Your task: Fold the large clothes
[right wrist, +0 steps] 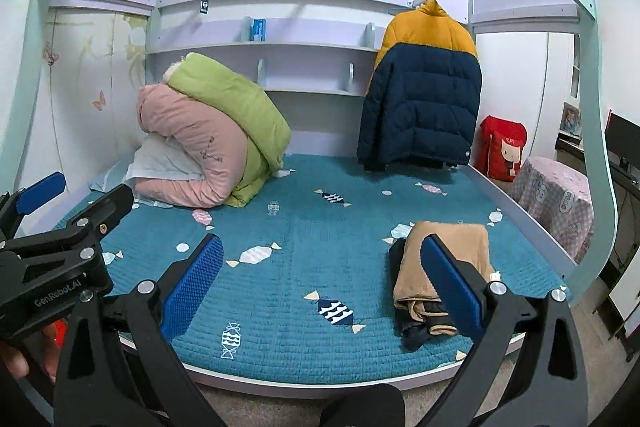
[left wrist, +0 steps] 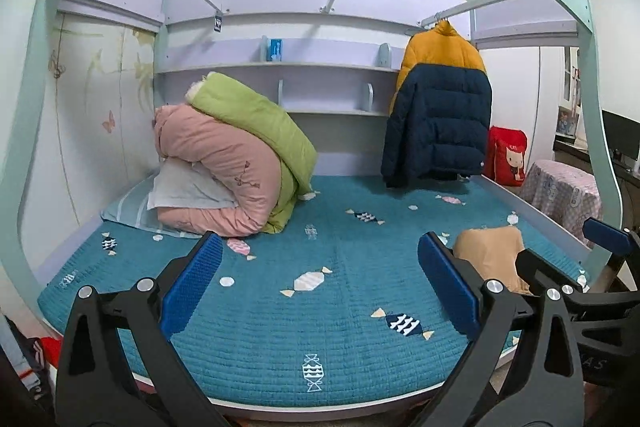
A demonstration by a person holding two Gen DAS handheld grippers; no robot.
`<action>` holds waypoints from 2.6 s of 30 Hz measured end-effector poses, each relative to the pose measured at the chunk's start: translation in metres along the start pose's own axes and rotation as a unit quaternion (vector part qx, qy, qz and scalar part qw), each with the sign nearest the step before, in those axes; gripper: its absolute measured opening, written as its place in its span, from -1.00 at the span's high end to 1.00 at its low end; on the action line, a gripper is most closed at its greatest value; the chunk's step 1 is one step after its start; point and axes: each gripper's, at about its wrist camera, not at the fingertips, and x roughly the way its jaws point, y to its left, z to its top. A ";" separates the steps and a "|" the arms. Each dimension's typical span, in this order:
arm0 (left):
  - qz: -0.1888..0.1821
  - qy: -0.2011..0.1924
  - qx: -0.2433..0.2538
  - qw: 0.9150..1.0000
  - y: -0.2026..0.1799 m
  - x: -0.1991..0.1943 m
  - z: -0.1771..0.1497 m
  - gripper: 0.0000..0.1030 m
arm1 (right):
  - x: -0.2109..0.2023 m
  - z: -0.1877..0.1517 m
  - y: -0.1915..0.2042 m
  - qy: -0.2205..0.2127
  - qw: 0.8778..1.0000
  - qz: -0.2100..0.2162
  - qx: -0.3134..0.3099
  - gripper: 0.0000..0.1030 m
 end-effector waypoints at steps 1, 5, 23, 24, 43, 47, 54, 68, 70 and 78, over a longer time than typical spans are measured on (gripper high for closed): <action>0.001 -0.003 0.001 1.000 0.001 -0.001 0.001 -0.91 | -0.002 0.000 0.000 -0.002 1.000 0.001 0.001 -0.86; 0.003 -0.012 0.002 1.000 0.001 -0.008 0.004 -0.91 | -0.009 0.002 0.000 -0.013 1.000 0.002 0.002 -0.86; 0.015 -0.037 0.018 0.999 -0.003 -0.016 0.007 -0.91 | -0.014 0.001 -0.004 -0.025 1.000 0.002 0.010 -0.86; 0.014 -0.036 0.017 0.999 -0.004 -0.016 0.007 -0.91 | -0.014 0.002 -0.004 -0.024 1.000 0.002 0.009 -0.86; 0.009 -0.032 0.018 0.999 -0.005 -0.012 0.004 -0.90 | -0.018 0.002 0.000 -0.018 1.000 -0.005 0.012 -0.86; 0.009 -0.031 0.018 0.999 -0.005 -0.012 0.004 -0.90 | -0.018 0.001 0.000 -0.018 1.000 -0.005 0.012 -0.86; 0.009 -0.031 0.018 0.999 -0.004 -0.012 0.004 -0.90 | -0.018 0.001 0.001 -0.018 1.000 -0.006 0.012 -0.86; 0.009 -0.031 0.018 0.999 -0.004 -0.011 0.005 -0.90 | -0.019 0.002 0.001 -0.018 1.000 -0.006 0.012 -0.86; 0.008 -0.031 0.018 0.999 -0.004 -0.011 0.005 -0.90 | -0.018 0.002 0.001 -0.018 1.000 -0.006 0.011 -0.86; 0.008 -0.031 0.018 0.999 -0.003 -0.011 0.005 -0.90 | -0.018 0.002 0.000 -0.017 1.000 -0.006 0.011 -0.86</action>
